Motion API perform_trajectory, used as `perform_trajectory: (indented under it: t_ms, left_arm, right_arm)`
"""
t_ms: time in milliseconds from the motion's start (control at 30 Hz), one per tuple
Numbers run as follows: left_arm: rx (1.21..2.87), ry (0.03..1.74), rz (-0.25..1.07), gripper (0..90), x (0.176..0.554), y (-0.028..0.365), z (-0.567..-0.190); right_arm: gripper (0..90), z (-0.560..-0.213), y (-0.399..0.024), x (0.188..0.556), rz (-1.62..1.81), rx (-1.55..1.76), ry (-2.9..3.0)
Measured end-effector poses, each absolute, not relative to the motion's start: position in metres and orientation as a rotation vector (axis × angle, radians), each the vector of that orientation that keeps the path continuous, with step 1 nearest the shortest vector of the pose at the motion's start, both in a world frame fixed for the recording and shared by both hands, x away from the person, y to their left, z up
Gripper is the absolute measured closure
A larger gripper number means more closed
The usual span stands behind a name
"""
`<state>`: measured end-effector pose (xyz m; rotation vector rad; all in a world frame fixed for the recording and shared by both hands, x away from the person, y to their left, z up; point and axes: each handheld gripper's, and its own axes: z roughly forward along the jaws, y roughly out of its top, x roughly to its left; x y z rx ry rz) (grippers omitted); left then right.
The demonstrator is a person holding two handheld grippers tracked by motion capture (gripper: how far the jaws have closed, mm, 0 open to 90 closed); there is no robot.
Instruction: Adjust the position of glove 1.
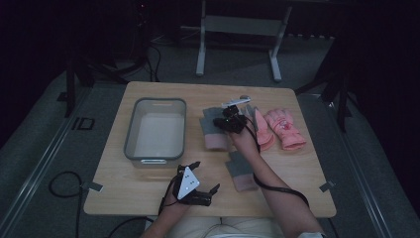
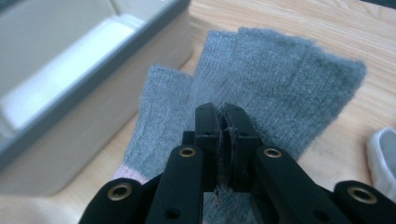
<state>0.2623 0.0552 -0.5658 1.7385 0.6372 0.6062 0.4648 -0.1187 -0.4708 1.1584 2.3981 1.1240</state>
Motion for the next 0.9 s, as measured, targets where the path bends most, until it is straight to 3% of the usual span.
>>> perform_trajectory:
  t_ms: [167, 600, 900]
  left_arm:
    - [1.73, 0.623, 0.626, 1.4, 0.258, 0.056, -0.564]
    - [1.747, 0.611, 0.637, 1.2, 0.242, 0.067, -0.562]
    - [1.746, 0.628, 0.654, 1.2, 0.247, 0.081, -0.562]
  right_arm:
    - [85.4, -0.468, -0.126, 0.434, 1.163, 1.23, 2.378]
    - [85.4, -0.512, -0.118, 0.36, 1.146, 1.335, 2.39]
    - [85.2, -0.527, -0.106, 0.356, 1.098, 1.357, 2.415]
